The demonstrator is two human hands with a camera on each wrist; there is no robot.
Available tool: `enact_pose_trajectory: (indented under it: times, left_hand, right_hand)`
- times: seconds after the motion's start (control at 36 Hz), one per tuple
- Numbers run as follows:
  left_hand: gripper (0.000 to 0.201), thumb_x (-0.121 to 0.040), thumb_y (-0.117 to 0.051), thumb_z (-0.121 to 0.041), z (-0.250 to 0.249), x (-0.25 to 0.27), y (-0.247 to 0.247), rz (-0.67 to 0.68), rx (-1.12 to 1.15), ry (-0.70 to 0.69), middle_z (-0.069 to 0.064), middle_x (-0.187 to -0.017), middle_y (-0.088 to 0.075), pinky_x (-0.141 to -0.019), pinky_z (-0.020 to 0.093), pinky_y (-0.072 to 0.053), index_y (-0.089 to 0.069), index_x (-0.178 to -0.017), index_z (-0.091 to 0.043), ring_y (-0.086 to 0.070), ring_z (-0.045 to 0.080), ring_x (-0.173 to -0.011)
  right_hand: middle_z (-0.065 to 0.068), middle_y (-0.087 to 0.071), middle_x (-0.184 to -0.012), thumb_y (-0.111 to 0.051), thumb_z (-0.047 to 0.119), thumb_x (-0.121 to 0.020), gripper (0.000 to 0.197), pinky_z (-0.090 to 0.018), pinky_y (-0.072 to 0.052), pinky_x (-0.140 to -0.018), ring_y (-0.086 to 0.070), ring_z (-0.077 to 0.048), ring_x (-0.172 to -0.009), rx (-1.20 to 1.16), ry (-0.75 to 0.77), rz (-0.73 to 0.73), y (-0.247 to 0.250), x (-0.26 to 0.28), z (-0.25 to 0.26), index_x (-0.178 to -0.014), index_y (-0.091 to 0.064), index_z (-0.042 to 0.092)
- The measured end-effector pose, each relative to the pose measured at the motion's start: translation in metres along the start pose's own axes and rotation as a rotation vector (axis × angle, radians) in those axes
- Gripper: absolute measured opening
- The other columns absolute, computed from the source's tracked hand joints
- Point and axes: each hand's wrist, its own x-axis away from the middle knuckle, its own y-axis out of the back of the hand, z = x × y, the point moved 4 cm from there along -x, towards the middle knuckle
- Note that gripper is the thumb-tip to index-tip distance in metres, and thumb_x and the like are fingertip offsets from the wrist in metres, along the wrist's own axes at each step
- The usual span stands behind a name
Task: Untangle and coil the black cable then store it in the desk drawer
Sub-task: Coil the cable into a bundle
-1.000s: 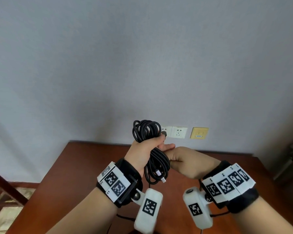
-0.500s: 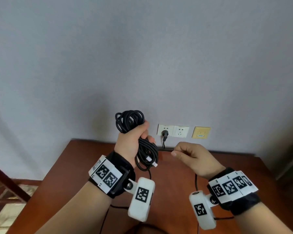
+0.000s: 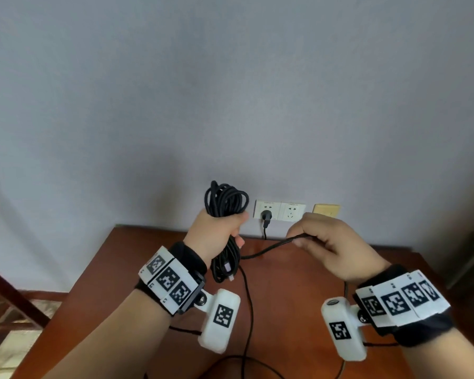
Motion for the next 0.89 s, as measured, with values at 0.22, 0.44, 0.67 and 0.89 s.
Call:
enact_pose_trajectory:
  times: [0.22,0.44,0.67,0.89]
  left_hand:
    - [0.015,-0.080,-0.067,-0.007,0.007,0.012,-0.029,0.187,-0.069,0.013,0.009,-0.063,-0.061,-0.066,0.034,-0.045,-0.062,-0.071,0.004,-0.054,0.022,-0.063]
    - [0.031,-0.079,-0.069,-0.030,0.022,0.026,-0.043,0.357,0.254,0.230,0.010,-0.059,-0.055,-0.073,0.043,-0.049,-0.065,-0.084,0.000,-0.066,0.035,-0.071]
    - [0.032,-0.059,-0.082,-0.041,0.025,0.032,-0.053,0.487,0.302,0.260,0.002,-0.054,-0.046,-0.067,0.038,-0.052,-0.065,-0.067,-0.015,-0.052,0.020,-0.052]
    - [0.023,-0.071,-0.072,-0.018,0.026,0.015,-0.036,0.280,0.283,0.141,0.000,-0.049,-0.045,-0.056,0.030,-0.041,-0.061,-0.052,-0.018,-0.046,0.017,-0.046]
  right_hand:
    - [0.007,-0.057,-0.081,-0.057,0.031,-0.091,0.018,-0.026,-0.048,-0.067,-0.057,-0.009,-0.074,0.015,0.086,0.045,-0.014,-0.018,0.017,-0.101,-0.071,0.029]
    - [-0.012,-0.065,-0.066,-0.072,0.043,-0.075,0.041,-0.051,-0.047,-0.063,-0.055,-0.030,-0.057,-0.310,-0.138,-0.073,-0.025,-0.024,0.006,-0.083,-0.036,0.026]
    - [0.007,-0.044,-0.068,-0.076,0.037,-0.063,0.043,-0.025,-0.036,-0.056,-0.037,-0.005,-0.059,-0.318,-0.255,-0.176,-0.027,-0.024,-0.003,-0.080,-0.042,0.017]
    - [0.002,-0.047,-0.058,-0.067,0.035,-0.076,0.034,-0.014,-0.034,-0.046,-0.040,-0.005,-0.047,-0.568,-0.317,-0.205,-0.025,-0.017,-0.011,-0.079,-0.049,0.007]
